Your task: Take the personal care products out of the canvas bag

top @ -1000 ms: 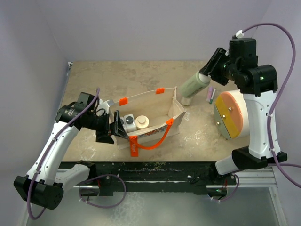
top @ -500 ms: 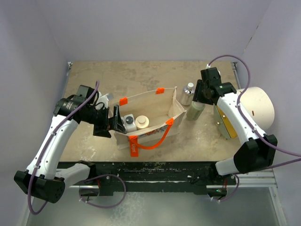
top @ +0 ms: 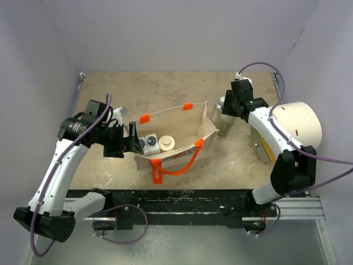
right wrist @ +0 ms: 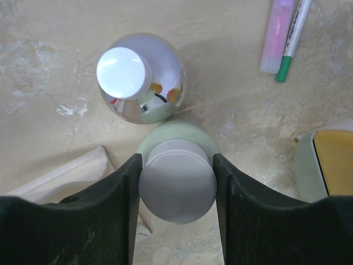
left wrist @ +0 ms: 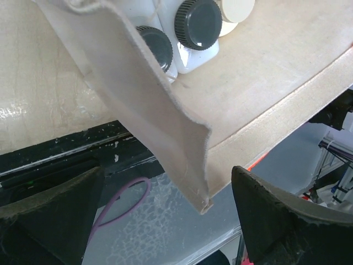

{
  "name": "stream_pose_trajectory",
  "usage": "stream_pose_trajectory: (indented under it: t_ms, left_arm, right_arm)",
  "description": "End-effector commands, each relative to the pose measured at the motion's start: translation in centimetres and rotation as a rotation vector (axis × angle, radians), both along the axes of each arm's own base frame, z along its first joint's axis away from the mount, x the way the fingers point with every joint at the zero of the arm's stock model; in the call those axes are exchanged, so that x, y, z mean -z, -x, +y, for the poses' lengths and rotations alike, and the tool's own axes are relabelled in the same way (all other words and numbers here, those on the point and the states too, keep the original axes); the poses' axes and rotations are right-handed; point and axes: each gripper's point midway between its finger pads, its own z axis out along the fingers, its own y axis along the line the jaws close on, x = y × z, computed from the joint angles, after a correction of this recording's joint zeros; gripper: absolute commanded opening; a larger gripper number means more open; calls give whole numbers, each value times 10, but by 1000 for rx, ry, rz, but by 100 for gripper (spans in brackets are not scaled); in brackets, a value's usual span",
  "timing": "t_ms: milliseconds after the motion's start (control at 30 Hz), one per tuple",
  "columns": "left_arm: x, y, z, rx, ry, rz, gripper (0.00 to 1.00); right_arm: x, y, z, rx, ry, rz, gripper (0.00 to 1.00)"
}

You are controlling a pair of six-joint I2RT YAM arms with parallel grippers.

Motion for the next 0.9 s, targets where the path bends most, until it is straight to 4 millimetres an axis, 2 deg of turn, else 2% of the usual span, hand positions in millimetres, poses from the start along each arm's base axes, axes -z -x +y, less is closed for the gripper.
stream_pose_trajectory:
  t_ms: [0, 233, 267, 400, 533, 633, 767, 867]
  left_arm:
    - [-10, -12, 3, -33, -17, -51, 99]
    - [-12, -6, 2, -57, 2, -48, 99]
    - [-12, -6, 2, -58, -3, -43, 99]
    - [-16, -5, 5, -75, -17, -33, 99]
    - [-22, -2, 6, -90, -4, -69, 99]
    - [-20, 3, 8, -89, -4, -68, 99]
    - [-22, 7, 5, -65, 13, -60, 99]
    - [-26, 10, 6, -61, 17, -80, 99]
  right_arm:
    - [-36, -30, 5, -6, -8, -130, 0]
    - [-21, -33, 9, -36, 4, -77, 0]
    - [-17, -33, 11, -50, 1, -62, 3]
    - [-2, -26, 13, -76, 12, 8, 30]
    - [-3, -22, 11, -70, 22, 26, 57]
    - [-10, -20, 7, -54, 30, 28, 73]
    - [-24, -17, 8, -66, 22, 5, 82]
    - [-41, -7, 6, -63, 13, -9, 84]
